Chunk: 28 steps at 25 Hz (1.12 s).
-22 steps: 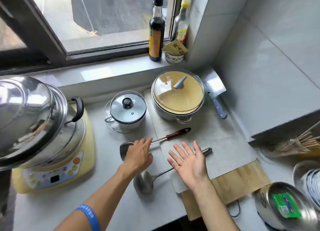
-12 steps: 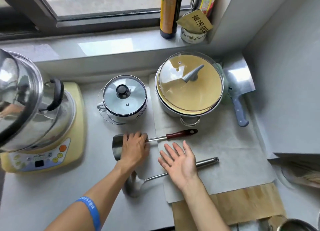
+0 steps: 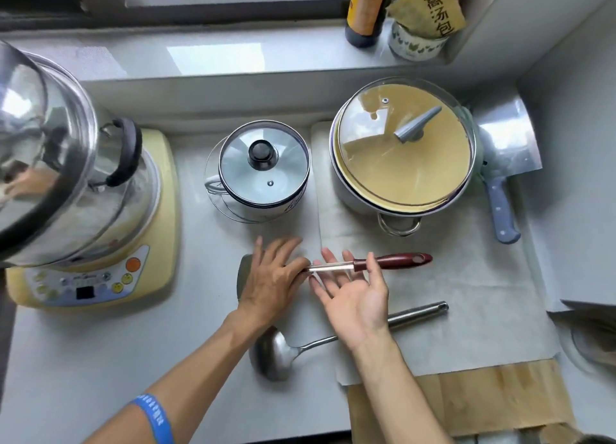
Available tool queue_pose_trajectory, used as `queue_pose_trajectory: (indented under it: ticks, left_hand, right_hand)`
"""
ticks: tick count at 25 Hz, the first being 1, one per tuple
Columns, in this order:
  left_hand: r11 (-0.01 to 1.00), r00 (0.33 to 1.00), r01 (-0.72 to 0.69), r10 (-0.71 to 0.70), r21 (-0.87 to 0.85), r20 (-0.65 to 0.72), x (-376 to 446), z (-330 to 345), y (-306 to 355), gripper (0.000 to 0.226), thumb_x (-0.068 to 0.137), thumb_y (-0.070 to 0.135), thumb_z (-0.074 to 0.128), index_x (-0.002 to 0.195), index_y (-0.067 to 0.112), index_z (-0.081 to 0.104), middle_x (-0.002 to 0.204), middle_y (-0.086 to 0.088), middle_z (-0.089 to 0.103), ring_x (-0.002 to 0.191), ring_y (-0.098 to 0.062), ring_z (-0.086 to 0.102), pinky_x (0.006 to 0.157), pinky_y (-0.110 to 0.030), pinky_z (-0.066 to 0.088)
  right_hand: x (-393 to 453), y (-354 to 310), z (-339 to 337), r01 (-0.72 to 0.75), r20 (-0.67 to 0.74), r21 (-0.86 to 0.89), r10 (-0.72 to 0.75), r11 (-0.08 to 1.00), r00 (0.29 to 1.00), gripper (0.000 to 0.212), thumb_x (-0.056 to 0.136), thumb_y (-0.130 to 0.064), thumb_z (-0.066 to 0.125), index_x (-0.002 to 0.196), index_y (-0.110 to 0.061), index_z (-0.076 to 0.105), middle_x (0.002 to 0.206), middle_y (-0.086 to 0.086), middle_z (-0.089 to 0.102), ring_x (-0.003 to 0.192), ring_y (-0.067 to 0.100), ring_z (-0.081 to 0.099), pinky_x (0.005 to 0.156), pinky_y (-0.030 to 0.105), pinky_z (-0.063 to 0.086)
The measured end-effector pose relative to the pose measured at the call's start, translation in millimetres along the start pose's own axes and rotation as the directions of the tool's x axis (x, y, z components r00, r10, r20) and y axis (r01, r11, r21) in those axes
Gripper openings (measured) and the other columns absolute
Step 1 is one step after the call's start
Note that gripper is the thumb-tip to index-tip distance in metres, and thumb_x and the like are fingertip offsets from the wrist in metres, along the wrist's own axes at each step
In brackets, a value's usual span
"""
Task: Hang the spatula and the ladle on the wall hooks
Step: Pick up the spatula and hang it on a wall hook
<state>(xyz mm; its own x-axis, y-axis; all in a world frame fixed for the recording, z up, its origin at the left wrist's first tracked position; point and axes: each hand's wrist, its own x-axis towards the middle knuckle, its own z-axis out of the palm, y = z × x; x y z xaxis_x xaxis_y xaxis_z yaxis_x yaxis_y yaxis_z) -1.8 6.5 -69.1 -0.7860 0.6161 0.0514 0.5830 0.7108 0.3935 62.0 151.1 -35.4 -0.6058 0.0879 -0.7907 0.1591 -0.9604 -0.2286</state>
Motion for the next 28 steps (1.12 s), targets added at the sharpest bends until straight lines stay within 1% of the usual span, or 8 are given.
queue_pose_trajectory:
  ticks: [3, 7, 10, 14, 19, 21, 25, 28]
  left_hand:
    - [0.995, 0.994, -0.097, 0.098, 0.015, -0.055, -10.3, -17.2, 9.4, 0.027, 0.094, 0.021, 0.059, 0.117, 0.014, 0.07, 0.125, -0.015, 0.066, 0.113, -0.037, 0.061, 0.103, -0.063, 0.04]
    - [0.994, 0.995, -0.092, 0.093, 0.054, -0.02, -9.2, -49.0, 23.7, 0.076, 0.076, 0.014, 0.079, 0.144, 0.015, 0.047, 0.139, -0.015, 0.056, 0.125, -0.036, 0.053, 0.107, -0.061, 0.038]
    - [0.993, 0.993, -0.11, 0.112, 0.051, -0.045, -0.1, -78.1, 37.8, 0.084, 0.073, 0.015, 0.08, 0.148, 0.015, 0.042, 0.145, -0.015, 0.051, 0.131, -0.037, 0.048, 0.108, -0.063, 0.036]
    - [0.982, 0.974, -0.188, 0.189, 0.021, -0.126, 22.1, -116.0, 67.1, 0.083, 0.077, 0.02, 0.076, 0.15, 0.017, 0.037, 0.151, -0.014, 0.044, 0.137, -0.036, 0.041, 0.11, -0.062, 0.033]
    - [0.941, 0.918, -0.336, 0.318, -0.035, -0.236, 73.6, -163.6, 133.3, 0.093, 0.072, 0.029, 0.081, 0.151, 0.018, 0.033, 0.155, -0.013, 0.039, 0.139, -0.035, 0.038, 0.11, -0.06, 0.035]
    - [0.928, 0.905, -0.369, 0.349, -0.04, -0.244, 95.9, -177.8, 161.2, 0.102, 0.071, 0.039, 0.081, 0.153, 0.022, 0.024, 0.158, -0.013, 0.033, 0.142, -0.035, 0.033, 0.111, -0.06, 0.032]
    - [0.88, 0.847, -0.473, 0.468, 0.043, -0.253, 138.1, -206.4, 221.2, 0.116, 0.07, 0.059, 0.072, 0.154, 0.036, -0.005, 0.164, -0.01, 0.015, 0.147, -0.034, 0.02, 0.115, -0.057, 0.027]
    - [0.853, 0.81, -0.519, 0.513, 0.058, -0.285, 160.9, -221.8, 252.1, 0.119, 0.069, 0.059, 0.074, 0.154, 0.037, -0.005, 0.163, -0.01, 0.016, 0.146, -0.035, 0.024, 0.112, -0.057, 0.033]
  right_hand:
    - [-11.4, -2.5, 16.4, 0.059, 0.127, 0.064, -0.067, 0.996, 0.99, 0.05, 0.086, -0.056, 0.053, 0.115, -0.016, 0.061, 0.12, 0.017, 0.069, 0.118, 0.035, 0.06, 0.111, 0.049, 0.033]
    - [-40.0, -20.2, 41.3, 0.135, 0.276, 0.086, -0.154, 0.987, 0.949, 0.056, 0.084, -0.06, 0.056, 0.118, -0.017, 0.062, 0.127, 0.018, 0.065, 0.123, 0.037, 0.055, 0.109, 0.055, 0.035]
    - [-66.2, -35.6, 60.8, 0.172, 0.366, 0.07, -0.186, 0.983, 0.912, 0.059, 0.082, -0.062, 0.057, 0.12, -0.018, 0.059, 0.134, 0.017, 0.06, 0.125, 0.038, 0.053, 0.105, 0.06, 0.037]
    - [-106.5, -69.5, 85.7, 0.246, 0.421, 0.06, -0.248, 0.967, 0.872, 0.065, 0.082, -0.062, 0.057, 0.128, -0.016, 0.056, 0.137, 0.018, 0.058, 0.127, 0.04, 0.051, 0.105, 0.061, 0.037]
    - [-172.5, -152.6, 124.9, 0.418, 0.419, -0.06, -0.357, 0.906, 0.834, 0.073, 0.082, -0.066, 0.053, 0.133, -0.013, 0.051, 0.133, 0.019, 0.061, 0.121, 0.039, 0.057, 0.095, 0.058, 0.048]
    - [-197.2, -188.9, 141.3, 0.482, 0.426, -0.129, -0.391, 0.866, 0.816, 0.074, 0.083, -0.068, 0.05, 0.132, -0.013, 0.051, 0.13, 0.02, 0.063, 0.119, 0.039, 0.059, 0.093, 0.057, 0.049]
    - [-252.5, -261.2, 164.9, 0.578, 0.481, -0.213, -0.431, 0.788, 0.764, 0.08, 0.08, -0.072, 0.048, 0.134, -0.013, 0.049, 0.13, 0.02, 0.063, 0.117, 0.044, 0.059, 0.098, 0.061, 0.043]
    - [-279.7, -300.2, 177.6, 0.623, 0.531, -0.275, -0.424, 0.732, 0.734, 0.083, 0.079, -0.074, 0.048, 0.135, -0.014, 0.049, 0.131, 0.019, 0.063, 0.118, 0.045, 0.058, 0.097, 0.063, 0.043]
